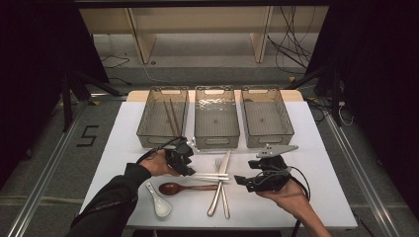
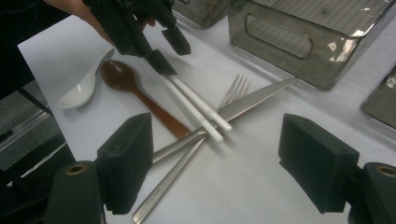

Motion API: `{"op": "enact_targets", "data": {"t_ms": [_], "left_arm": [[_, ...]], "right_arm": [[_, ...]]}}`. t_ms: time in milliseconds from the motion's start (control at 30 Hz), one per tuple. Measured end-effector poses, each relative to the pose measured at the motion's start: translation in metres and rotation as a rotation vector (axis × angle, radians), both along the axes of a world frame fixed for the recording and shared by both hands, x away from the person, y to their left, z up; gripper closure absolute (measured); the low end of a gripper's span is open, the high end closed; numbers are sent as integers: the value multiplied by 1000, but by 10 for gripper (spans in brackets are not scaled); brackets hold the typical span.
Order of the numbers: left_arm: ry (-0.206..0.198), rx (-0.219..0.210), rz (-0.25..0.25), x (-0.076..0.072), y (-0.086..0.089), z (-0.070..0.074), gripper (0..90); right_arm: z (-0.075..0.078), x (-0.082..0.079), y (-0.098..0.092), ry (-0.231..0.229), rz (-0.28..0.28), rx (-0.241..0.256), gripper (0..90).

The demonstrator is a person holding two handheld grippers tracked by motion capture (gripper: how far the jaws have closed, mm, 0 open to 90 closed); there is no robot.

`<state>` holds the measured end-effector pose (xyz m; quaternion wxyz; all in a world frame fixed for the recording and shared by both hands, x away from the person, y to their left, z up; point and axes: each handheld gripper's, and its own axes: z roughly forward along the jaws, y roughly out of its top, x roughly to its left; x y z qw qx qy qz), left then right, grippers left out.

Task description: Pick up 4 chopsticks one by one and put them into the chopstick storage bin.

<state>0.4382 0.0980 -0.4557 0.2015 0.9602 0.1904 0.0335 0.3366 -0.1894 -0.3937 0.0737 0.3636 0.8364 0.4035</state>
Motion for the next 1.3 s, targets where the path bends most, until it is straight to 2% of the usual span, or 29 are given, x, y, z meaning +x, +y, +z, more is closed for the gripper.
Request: {"op": "enact_targets", "data": {"t_ms": [233, 700, 933, 1000, 1300], "left_arm": [[-2, 5, -6, 0, -2, -2, 554], [10, 24, -45, 1, -6, -8, 670], [9, 32, -70, 3, -6, -9, 712], [8, 46, -89, 3, -6, -8, 736], [-2, 42, -119, 3, -6, -8, 782]], "right_arm": [[0, 0, 0, 0, -1, 0, 274], [1, 1, -1, -1, -4, 2, 275], [1, 1, -2, -1, -5, 2, 276], [1, 1, -2, -2, -5, 1, 277], [1, 2, -3, -3, -8, -1, 278]]}}
